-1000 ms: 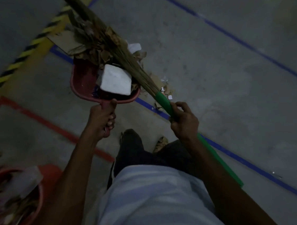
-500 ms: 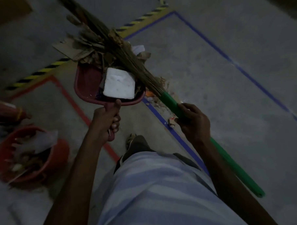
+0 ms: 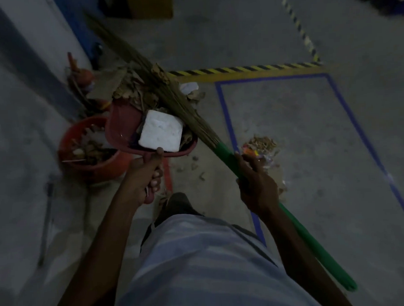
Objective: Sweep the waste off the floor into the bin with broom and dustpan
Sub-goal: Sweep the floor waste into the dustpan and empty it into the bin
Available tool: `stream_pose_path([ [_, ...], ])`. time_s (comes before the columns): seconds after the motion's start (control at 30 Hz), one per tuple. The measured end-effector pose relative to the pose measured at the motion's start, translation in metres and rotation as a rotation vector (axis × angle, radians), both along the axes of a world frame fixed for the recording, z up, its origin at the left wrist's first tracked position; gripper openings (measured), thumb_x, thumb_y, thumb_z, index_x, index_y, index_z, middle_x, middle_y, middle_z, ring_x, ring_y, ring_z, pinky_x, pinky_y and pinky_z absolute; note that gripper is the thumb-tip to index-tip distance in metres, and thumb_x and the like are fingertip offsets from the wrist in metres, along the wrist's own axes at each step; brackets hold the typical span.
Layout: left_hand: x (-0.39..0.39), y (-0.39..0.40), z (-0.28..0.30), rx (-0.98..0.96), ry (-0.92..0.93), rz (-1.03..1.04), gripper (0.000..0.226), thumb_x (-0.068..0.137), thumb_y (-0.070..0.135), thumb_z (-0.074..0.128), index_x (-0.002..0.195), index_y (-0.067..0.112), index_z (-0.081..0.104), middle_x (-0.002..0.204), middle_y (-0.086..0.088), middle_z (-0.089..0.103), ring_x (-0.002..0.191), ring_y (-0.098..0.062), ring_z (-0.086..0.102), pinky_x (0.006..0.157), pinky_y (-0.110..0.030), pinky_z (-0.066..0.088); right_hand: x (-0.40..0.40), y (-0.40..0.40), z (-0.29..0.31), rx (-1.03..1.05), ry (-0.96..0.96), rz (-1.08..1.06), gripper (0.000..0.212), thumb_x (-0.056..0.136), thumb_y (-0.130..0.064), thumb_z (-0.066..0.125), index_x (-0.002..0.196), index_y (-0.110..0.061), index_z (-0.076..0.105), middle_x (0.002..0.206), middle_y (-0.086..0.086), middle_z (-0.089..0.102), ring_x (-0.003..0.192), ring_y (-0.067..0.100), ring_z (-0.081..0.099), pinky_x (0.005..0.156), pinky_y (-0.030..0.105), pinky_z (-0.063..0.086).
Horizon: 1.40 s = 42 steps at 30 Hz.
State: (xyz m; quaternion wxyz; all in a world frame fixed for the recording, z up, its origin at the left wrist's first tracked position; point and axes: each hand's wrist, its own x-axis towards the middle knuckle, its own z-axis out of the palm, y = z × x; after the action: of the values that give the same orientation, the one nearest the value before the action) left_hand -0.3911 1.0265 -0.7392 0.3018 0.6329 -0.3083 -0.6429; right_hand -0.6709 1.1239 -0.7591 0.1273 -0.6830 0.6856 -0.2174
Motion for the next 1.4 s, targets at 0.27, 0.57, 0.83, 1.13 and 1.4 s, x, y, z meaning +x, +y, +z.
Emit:
stream_pose_path([
  [0.27,0.089,-0.025,-0.022,-0.017,-0.01,0.125,0.045,0.097,0.048,0.061,0.071,0.015,0.048,0.048,0.002,0.038,0.034,-0.01,0.032,0.04,-0.019,0.026,0.083,-0.062,-0.015,0.051,0.04,0.146,0.073,0.082,-0.004,0.071,0.146,-0.024,0.042,0.143,0.003,0.045,0.076,0.022,0.063,0.049,0.037,0.053],
  [0.57,0.237,-0.102,-0.081,0.056,-0.009,0.16,0.043,0.094,0.051,0.065,0.082,0.013,0.05,0.053,-0.002,0.043,0.036,-0.01,0.033,0.039,-0.019,0.028,0.22,-0.16,-0.064,0.249,0.079,0.172,0.068,0.087,-0.011,0.067,0.148,-0.029,0.043,0.144,-0.001,0.044,0.074,0.026,0.063,0.051,0.037,0.051],
  [0.83,0.328,-0.179,-0.146,0.216,-0.009,0.138,0.043,0.095,0.047,0.066,0.071,0.013,0.054,0.051,0.001,0.041,0.033,-0.008,0.035,0.037,-0.018,0.03,0.323,-0.234,-0.09,0.37,0.134,0.157,0.068,0.086,-0.008,0.064,0.147,-0.029,0.043,0.139,-0.004,0.046,0.08,0.024,0.063,0.051,0.041,0.055],
  [1.13,0.367,-0.259,-0.211,0.416,0.061,0.136,0.047,0.095,0.046,0.066,0.065,0.015,0.048,0.042,0.006,0.045,0.032,-0.004,0.038,0.036,-0.016,0.034,0.374,-0.283,-0.095,0.38,0.257,0.089,0.059,0.081,-0.002,0.067,0.135,-0.022,0.055,0.137,-0.006,0.05,0.081,0.019,0.061,0.05,0.024,0.035],
  [1.4,0.39,-0.283,-0.292,0.393,0.008,0.129,0.126,0.052,0.079,0.082,0.138,-0.007,0.05,0.138,-0.03,0.05,0.127,-0.049,0.049,0.109,-0.063,0.038,0.366,-0.294,-0.091,0.271,0.216,0.039,0.046,0.084,-0.006,0.067,0.127,-0.02,0.058,0.136,-0.009,0.048,0.08,0.015,0.062,0.052,0.036,0.055],
])
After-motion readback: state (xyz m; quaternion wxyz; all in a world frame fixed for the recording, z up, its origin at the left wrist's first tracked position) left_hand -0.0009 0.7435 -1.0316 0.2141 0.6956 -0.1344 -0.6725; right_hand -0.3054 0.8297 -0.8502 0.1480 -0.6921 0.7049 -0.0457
